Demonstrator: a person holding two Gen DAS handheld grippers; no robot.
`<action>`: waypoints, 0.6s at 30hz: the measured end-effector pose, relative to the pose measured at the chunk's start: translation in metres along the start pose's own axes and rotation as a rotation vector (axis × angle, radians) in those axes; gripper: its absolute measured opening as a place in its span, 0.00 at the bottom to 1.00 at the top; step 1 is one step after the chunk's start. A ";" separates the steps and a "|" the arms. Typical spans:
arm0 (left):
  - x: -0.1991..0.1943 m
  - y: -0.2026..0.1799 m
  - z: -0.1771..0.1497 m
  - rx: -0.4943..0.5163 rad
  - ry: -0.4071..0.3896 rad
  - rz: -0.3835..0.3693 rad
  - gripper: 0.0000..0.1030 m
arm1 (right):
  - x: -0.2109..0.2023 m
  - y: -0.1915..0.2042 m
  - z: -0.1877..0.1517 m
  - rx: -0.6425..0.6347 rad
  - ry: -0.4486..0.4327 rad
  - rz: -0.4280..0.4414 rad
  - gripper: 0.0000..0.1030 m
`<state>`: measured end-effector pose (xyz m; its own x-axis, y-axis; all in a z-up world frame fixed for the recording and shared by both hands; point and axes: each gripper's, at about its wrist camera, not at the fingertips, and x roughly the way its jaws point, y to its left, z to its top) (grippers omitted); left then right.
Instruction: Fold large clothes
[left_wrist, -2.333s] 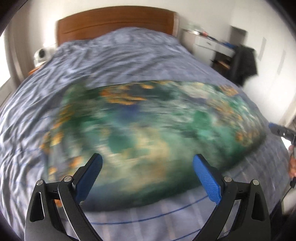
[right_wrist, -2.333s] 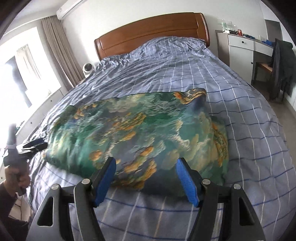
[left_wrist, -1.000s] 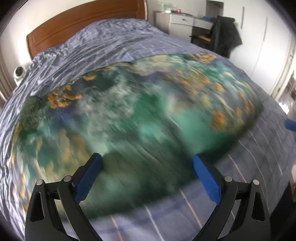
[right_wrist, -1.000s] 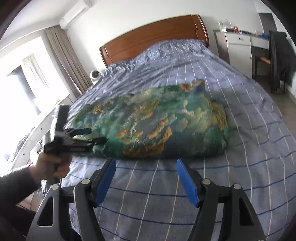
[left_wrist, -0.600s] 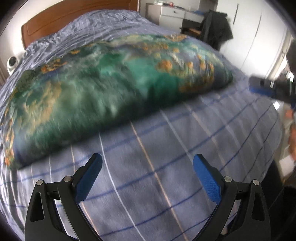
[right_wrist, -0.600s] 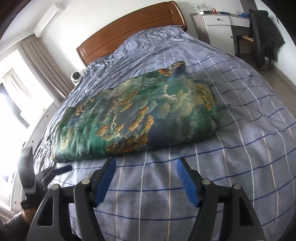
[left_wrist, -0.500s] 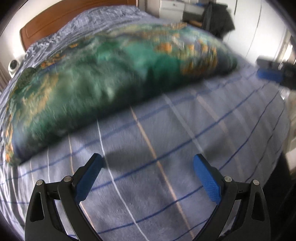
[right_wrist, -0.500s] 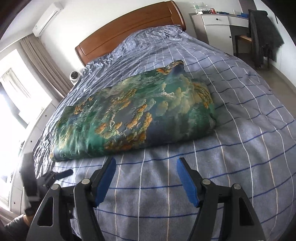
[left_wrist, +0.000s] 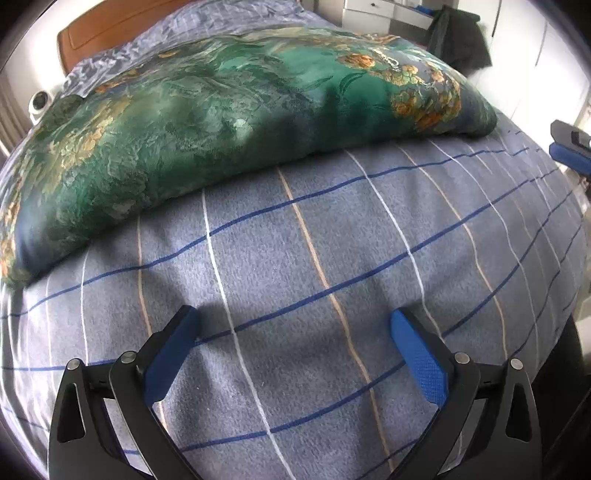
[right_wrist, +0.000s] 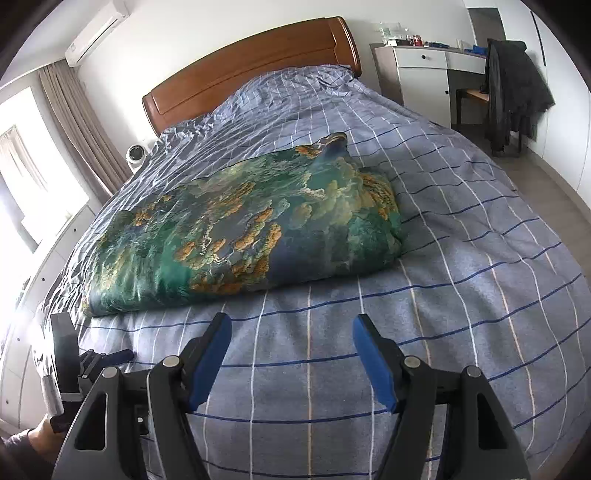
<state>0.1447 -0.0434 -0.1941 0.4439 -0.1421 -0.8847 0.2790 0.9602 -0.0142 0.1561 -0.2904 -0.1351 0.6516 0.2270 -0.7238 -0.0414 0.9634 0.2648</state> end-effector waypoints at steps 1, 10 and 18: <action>-0.001 0.000 -0.001 0.001 -0.005 0.001 1.00 | 0.000 0.000 -0.001 -0.001 -0.001 -0.005 0.68; 0.000 -0.008 -0.004 0.064 0.049 -0.010 0.99 | 0.002 -0.004 -0.002 0.017 -0.010 -0.009 0.68; -0.052 0.026 -0.006 -0.046 -0.077 -0.063 0.99 | 0.029 -0.055 0.021 0.243 0.024 0.084 0.73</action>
<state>0.1233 -0.0098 -0.1515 0.4916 -0.2191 -0.8428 0.2701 0.9585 -0.0917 0.1932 -0.3401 -0.1575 0.6349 0.3112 -0.7071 0.0902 0.8792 0.4679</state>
